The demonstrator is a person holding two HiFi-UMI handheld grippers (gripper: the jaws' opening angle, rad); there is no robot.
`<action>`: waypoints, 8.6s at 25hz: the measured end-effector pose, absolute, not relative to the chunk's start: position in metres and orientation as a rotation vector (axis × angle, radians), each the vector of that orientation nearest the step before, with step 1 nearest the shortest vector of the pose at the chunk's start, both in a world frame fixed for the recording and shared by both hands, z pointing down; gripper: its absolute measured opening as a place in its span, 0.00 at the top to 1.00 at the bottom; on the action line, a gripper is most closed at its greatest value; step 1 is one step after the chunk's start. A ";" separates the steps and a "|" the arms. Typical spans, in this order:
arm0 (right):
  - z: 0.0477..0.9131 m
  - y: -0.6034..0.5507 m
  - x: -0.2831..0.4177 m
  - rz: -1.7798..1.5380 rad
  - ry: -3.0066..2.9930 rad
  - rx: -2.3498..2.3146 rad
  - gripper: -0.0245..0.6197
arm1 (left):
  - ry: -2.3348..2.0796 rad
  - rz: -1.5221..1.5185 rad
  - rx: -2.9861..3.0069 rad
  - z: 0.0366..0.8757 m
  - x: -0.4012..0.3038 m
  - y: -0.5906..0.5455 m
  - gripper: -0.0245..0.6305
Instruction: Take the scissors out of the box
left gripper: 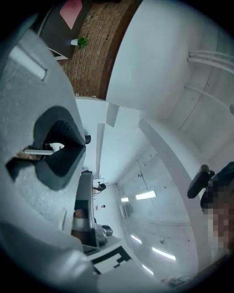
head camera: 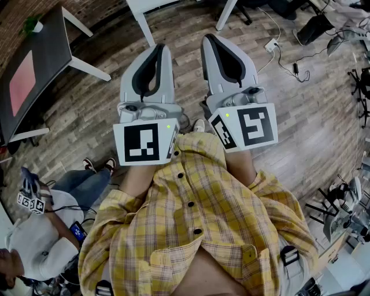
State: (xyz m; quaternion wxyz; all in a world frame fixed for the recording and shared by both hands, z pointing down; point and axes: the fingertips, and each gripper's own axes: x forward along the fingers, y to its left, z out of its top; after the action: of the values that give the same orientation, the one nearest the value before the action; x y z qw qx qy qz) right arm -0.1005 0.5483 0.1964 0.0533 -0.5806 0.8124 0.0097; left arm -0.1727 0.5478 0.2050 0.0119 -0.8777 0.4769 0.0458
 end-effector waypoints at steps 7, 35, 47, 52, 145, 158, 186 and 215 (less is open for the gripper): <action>0.202 0.546 -0.050 0.020 2.494 -1.711 0.96 | 1.533 0.145 -2.700 0.206 -0.122 0.546 0.96; 0.252 0.348 0.009 -0.092 2.559 -1.727 0.95 | 1.696 0.078 -2.675 0.261 -0.084 0.353 0.96; 0.247 0.179 -0.022 -0.143 2.519 -1.805 0.95 | 1.621 0.042 -2.764 0.257 -0.104 0.181 0.96; 0.249 0.131 -0.036 -0.160 2.488 -1.863 0.95 | 1.590 0.044 -2.795 0.260 -0.120 0.128 0.96; 0.419 -0.262 0.032 -0.377 3.279 -1.584 0.88 | 1.752 -0.372 -2.690 0.335 -0.024 -0.241 0.97; 0.493 -0.285 0.019 0.243 3.845 -1.276 0.85 | 1.796 -0.258 -2.682 0.332 -0.030 -0.255 0.97; 0.654 -0.288 0.045 0.605 4.409 -0.130 0.78 | 1.850 -0.279 -2.722 0.346 -0.029 -0.277 0.97; 0.708 -0.293 0.051 0.353 4.544 0.191 0.84 | 1.872 -0.411 -2.746 0.372 -0.032 -0.281 0.97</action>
State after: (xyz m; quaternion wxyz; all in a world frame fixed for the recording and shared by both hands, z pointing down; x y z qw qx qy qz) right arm 0.0513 -0.2928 0.7076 -0.6520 0.0318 0.7553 0.0587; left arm -0.0315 -0.2814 0.3720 -0.1034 -0.8156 0.5561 -0.1220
